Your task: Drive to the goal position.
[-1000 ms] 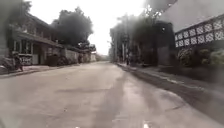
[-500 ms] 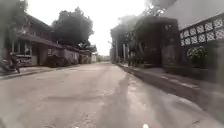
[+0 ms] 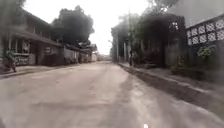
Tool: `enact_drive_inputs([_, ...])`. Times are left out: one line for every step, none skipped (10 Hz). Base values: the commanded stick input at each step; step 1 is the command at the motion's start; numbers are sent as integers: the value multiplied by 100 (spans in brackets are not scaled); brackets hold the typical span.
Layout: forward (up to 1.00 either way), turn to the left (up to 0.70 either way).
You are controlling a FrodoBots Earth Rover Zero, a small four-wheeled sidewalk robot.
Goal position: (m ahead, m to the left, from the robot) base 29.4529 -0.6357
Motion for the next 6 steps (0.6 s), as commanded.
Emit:
enact_drive_inputs([70,1])
enact_drive_inputs([70,5])
enact_drive_inputs([70,-32])
enact_drive_inputs([70,-28])
enact_drive_inputs([70,2])
enact_drive_inputs([70,8])
